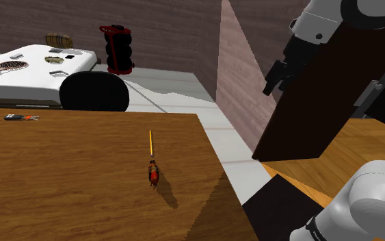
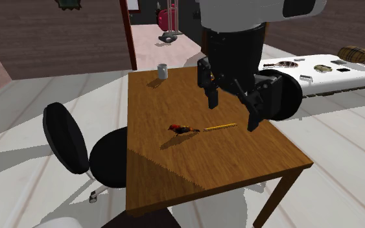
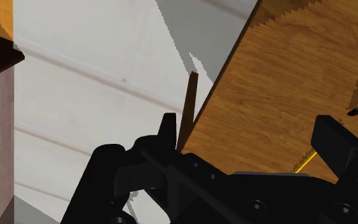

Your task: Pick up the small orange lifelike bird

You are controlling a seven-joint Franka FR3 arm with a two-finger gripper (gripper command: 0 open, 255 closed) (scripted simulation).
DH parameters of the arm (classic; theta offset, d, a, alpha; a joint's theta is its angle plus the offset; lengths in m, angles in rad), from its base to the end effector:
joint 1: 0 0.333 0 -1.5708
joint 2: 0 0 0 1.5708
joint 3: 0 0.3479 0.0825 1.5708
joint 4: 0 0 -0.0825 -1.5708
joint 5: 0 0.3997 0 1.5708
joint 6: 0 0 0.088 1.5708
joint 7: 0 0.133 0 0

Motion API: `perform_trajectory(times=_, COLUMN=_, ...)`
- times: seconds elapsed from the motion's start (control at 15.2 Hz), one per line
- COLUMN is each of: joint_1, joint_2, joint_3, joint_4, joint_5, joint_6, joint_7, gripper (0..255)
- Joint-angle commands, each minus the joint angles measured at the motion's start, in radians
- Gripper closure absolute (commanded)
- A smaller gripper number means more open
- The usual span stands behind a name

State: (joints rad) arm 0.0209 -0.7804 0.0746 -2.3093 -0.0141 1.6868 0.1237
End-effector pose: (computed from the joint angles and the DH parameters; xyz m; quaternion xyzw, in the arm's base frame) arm 0.3161 0.0368 0.6192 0.9961 -0.0225 0.0810 0.0253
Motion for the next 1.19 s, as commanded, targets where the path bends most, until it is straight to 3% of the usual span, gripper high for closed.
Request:
perform_trajectory(times=0.0, joint_1=0.0, joint_2=0.0, joint_3=0.0, joint_4=0.0, joint_5=0.0, joint_6=0.0, joint_7=0.0, gripper=0)
perform_trajectory(times=0.59, joint_1=0.015, joint_2=0.159, joint_3=0.154, joint_4=-0.065, joint_5=0.096, joint_6=0.177, joint_7=0.235, gripper=0)
perform_trajectory(times=1.12, joint_1=0.016, joint_2=0.388, joint_3=0.289, joint_4=-0.034, joint_5=0.137, joint_6=0.341, joint_7=0.444, gripper=0)
